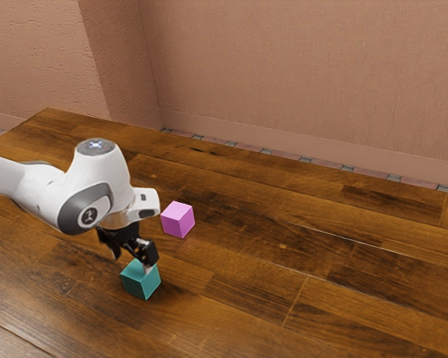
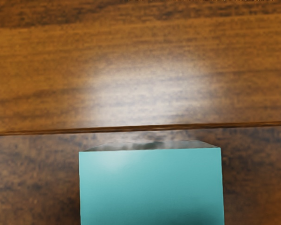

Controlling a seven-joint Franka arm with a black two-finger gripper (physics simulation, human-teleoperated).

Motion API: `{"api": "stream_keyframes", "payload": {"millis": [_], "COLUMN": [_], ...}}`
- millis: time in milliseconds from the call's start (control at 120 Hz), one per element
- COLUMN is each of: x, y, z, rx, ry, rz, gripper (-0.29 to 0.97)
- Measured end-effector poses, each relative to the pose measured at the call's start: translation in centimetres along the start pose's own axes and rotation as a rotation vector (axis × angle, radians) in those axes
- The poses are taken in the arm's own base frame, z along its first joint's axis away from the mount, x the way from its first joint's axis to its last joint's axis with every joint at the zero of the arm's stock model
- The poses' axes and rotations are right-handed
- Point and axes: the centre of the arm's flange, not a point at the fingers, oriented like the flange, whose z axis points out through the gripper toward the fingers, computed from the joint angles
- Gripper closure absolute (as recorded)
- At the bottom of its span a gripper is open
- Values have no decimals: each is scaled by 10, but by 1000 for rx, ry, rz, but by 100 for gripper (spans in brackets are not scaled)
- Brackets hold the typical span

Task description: Pick up the blue block with one arm, and put the blue block on the pink block with one arm

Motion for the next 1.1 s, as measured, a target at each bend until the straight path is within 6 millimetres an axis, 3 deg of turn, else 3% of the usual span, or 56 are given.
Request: {"api": "stream_keyframes", "payload": {"millis": [1100], "x": [4], "y": [5], "z": [38], "rx": [-23], "ry": [5], "rz": [28], "gripper": [0]}}
